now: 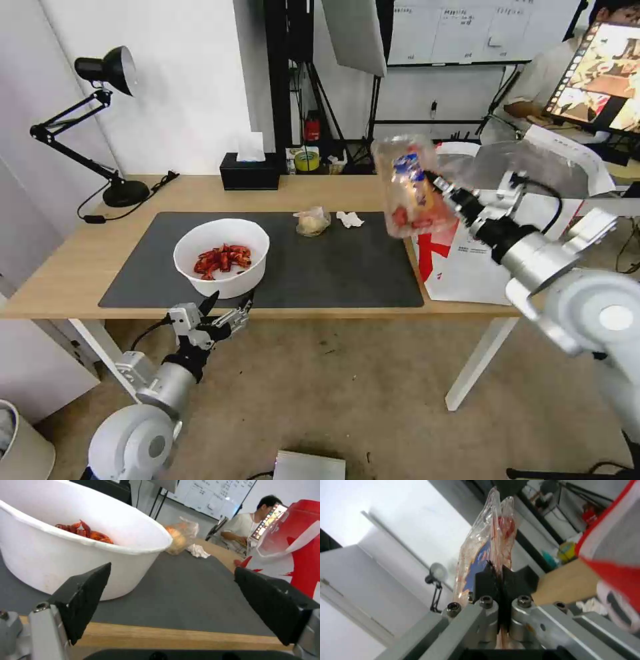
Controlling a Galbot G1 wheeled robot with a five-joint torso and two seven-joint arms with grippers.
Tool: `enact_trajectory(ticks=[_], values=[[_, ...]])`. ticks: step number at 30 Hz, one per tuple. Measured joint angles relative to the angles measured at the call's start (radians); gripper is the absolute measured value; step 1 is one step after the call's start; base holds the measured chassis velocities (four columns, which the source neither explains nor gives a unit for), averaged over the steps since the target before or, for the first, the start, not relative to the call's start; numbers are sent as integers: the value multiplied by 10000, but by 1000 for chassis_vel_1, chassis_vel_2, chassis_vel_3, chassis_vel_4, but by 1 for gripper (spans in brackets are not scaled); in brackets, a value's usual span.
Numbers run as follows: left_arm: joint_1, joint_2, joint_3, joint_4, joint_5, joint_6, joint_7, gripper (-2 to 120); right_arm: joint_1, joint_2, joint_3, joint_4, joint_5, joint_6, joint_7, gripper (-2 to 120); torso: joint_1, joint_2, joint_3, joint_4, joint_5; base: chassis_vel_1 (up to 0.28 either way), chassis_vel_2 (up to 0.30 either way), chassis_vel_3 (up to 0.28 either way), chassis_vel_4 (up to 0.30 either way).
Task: Pick up the trash from the table and place it into the takeout bag.
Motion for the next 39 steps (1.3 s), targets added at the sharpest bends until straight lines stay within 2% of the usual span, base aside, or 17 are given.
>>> enact_trajectory(ticks=[6, 13, 25, 33, 39], values=[[99, -75, -43, -87, 41, -3, 6, 100, 548, -324, 478, -587, 638, 12, 163, 0, 0, 0, 0, 0, 0, 0, 0, 0, 0], [262, -54, -286, -232, 42, -5, 58, 100, 1273, -873, 1004, -1974, 1265, 11, 310, 0, 0, 0, 0, -1, -1, 0, 0, 0, 0], [663, -32, -868, -365, 128, -39, 406, 100, 1488, -1094, 1293, -3210, 1598, -62, 573, 0, 0, 0, 0, -1, -1, 0, 0, 0, 0], [926, -205, -1116, -472, 738, -213, 607, 100, 1686, -1021, 1314, -3893, 1675, -183, 1039, 0, 1, 0, 0, -1, -1, 0, 0, 0, 0], [1232, -388, -1501, -532, 1509, -586, 994, 100, 1594, -981, 1288, -4215, 1577, -256, 1215, 0, 0, 0, 0, -1, -2, 0, 0, 0, 0]])
